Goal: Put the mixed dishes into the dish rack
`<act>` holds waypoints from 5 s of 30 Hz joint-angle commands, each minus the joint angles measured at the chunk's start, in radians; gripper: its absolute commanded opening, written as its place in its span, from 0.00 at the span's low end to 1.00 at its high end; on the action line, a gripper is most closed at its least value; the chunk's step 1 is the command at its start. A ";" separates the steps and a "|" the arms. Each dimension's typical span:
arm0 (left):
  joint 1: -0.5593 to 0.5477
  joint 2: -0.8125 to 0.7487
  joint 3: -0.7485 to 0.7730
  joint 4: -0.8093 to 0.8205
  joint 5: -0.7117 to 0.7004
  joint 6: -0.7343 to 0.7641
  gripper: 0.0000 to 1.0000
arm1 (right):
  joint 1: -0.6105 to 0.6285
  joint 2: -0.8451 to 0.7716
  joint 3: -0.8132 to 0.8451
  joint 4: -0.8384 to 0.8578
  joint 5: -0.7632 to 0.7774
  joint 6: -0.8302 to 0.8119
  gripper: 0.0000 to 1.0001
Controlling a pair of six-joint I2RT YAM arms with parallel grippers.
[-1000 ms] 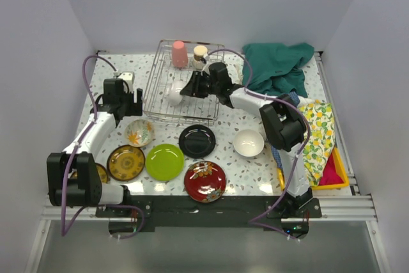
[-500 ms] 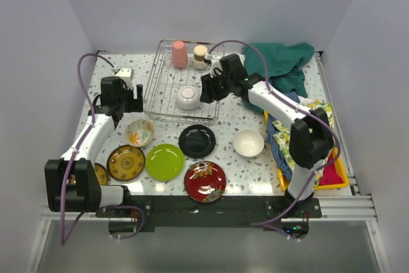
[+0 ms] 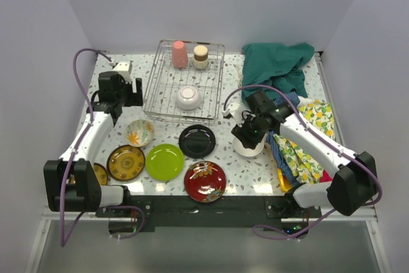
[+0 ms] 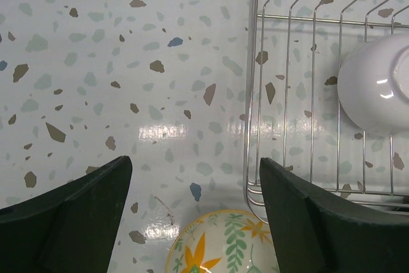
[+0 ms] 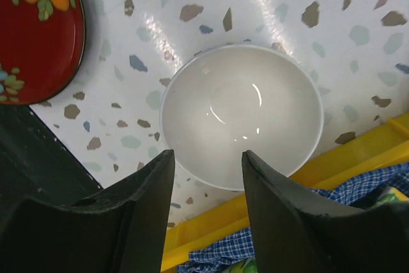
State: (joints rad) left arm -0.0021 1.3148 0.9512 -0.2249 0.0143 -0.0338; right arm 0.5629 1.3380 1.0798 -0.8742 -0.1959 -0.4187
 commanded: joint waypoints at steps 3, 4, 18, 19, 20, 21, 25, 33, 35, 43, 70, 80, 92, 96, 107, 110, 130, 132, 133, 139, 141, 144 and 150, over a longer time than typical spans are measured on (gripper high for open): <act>0.027 0.023 0.072 0.035 0.000 0.011 0.86 | 0.008 -0.030 -0.075 -0.022 -0.042 -0.121 0.50; 0.027 0.024 0.073 0.033 -0.005 0.018 0.86 | 0.014 -0.020 -0.078 -0.029 -0.056 -0.133 0.50; 0.073 -0.011 0.050 0.030 0.003 0.009 0.87 | 0.110 0.065 -0.141 0.050 -0.008 -0.177 0.49; 0.076 -0.014 0.050 0.030 0.006 0.006 0.87 | 0.114 0.079 -0.142 0.060 0.021 -0.173 0.48; 0.077 -0.014 0.050 0.030 0.006 0.006 0.87 | 0.115 0.096 -0.143 0.067 0.032 -0.173 0.47; 0.079 -0.014 0.050 0.029 0.006 0.005 0.87 | 0.115 0.124 -0.135 0.069 0.036 -0.173 0.45; 0.080 -0.009 0.083 0.029 0.065 -0.024 0.85 | 0.117 0.142 -0.115 0.064 0.044 -0.173 0.15; 0.015 0.142 0.288 0.047 0.288 -0.071 0.27 | 0.117 0.049 -0.026 -0.086 0.053 -0.201 0.00; -0.045 0.198 0.345 0.030 0.305 -0.035 0.00 | 0.118 0.001 0.008 -0.117 0.053 -0.198 0.00; -0.191 0.366 0.412 0.019 0.239 0.023 0.00 | 0.115 -0.072 0.221 -0.120 0.038 -0.048 0.00; -0.421 0.646 0.520 -0.002 0.154 0.115 0.00 | 0.075 -0.102 0.437 0.311 0.210 0.258 0.00; -0.437 0.565 0.486 -0.042 -0.040 0.126 0.00 | 0.071 -0.086 0.425 0.352 0.147 0.311 0.00; -0.277 0.219 0.394 -0.157 -0.140 0.164 0.00 | 0.071 0.102 0.424 0.673 -0.086 0.642 0.00; -0.141 0.141 0.347 -0.185 -0.143 0.147 0.00 | 0.071 0.243 0.460 0.791 -0.157 0.767 0.00; 0.062 0.001 0.179 -0.209 -0.071 0.084 0.00 | 0.072 0.559 0.620 1.184 -0.293 1.092 0.00; 0.100 -0.008 0.166 -0.218 -0.044 0.066 0.00 | 0.074 0.643 0.655 1.262 -0.321 1.179 0.00; 0.163 -0.006 0.101 -0.243 0.012 0.061 0.00 | 0.117 1.001 0.861 1.465 -0.390 1.364 0.00; 0.166 -0.009 0.093 -0.248 0.013 0.063 0.00 | 0.115 1.020 0.867 1.471 -0.386 1.370 0.00; 0.168 -0.009 0.090 -0.249 0.015 0.064 0.00 | 0.117 1.026 0.873 1.472 -0.384 1.374 0.00; 0.169 0.001 0.083 -0.243 0.026 0.067 0.00 | 0.120 1.095 0.920 1.482 -0.387 1.381 0.00; 0.168 0.009 0.080 -0.225 0.029 0.060 0.00 | 0.120 1.103 0.925 1.485 -0.389 1.380 0.00; 0.171 0.017 0.077 -0.212 0.044 0.054 0.00 | 0.118 1.106 0.908 1.497 -0.395 1.387 0.00; 0.171 0.035 0.078 -0.212 0.056 0.051 0.00 | 0.118 1.119 0.849 1.552 -0.413 1.436 0.00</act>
State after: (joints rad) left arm 0.1570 1.3422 1.0336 -0.4721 0.0441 0.0364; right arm 0.6758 2.4752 1.9366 0.5236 -0.5724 0.9756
